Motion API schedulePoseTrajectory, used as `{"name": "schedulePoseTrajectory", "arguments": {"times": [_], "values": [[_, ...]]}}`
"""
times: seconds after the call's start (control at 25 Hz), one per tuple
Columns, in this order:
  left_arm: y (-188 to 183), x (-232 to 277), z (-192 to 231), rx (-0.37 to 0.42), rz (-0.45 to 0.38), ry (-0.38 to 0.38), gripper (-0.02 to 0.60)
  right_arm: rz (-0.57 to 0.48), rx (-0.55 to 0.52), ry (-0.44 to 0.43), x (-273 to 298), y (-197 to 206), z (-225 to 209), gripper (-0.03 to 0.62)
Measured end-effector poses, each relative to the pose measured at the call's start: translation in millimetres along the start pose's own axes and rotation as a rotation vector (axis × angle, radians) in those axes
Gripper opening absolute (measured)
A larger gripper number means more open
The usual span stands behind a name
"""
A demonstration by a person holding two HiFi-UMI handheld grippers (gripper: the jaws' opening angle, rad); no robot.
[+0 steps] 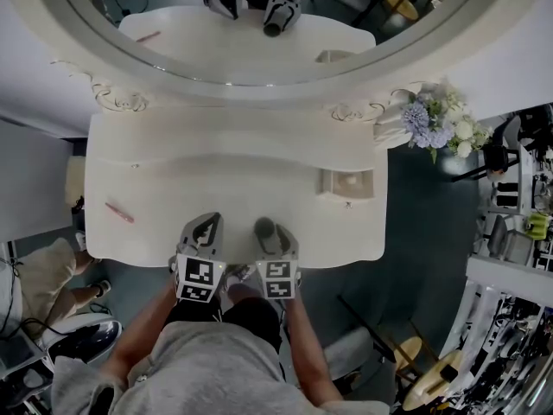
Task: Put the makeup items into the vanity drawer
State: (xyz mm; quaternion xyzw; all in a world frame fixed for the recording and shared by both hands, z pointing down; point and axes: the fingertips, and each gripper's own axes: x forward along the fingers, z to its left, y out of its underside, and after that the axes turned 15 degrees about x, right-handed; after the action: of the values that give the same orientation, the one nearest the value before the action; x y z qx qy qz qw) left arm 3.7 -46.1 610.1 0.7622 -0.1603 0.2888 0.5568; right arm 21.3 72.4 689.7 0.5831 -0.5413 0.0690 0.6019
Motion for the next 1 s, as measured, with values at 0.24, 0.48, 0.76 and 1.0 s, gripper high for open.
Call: {"name": "schedulePoseTrajectory", "arguments": {"times": [0.24,0.48,0.76,1.0], "values": [[0.3,3.1,1.8,-0.003,0.007,-0.002,0.002,0.046,0.007,0.002,5.3,8.9,-2.0,0.241],[1.6,3.0,3.1,-0.008,0.013,-0.008,0.002,0.041,0.002,0.018,5.1,7.7,-6.3,0.202],[-4.0,2.3,4.8,-0.004,0.005,-0.011,0.002,0.009,-0.017,0.067,2.0,1.6,-13.3,0.073],[-21.1,2.4,9.0,0.013,-0.027,-0.011,0.002,-0.041,-0.01,0.057,-9.0,-17.7,-10.2,0.058]]}}
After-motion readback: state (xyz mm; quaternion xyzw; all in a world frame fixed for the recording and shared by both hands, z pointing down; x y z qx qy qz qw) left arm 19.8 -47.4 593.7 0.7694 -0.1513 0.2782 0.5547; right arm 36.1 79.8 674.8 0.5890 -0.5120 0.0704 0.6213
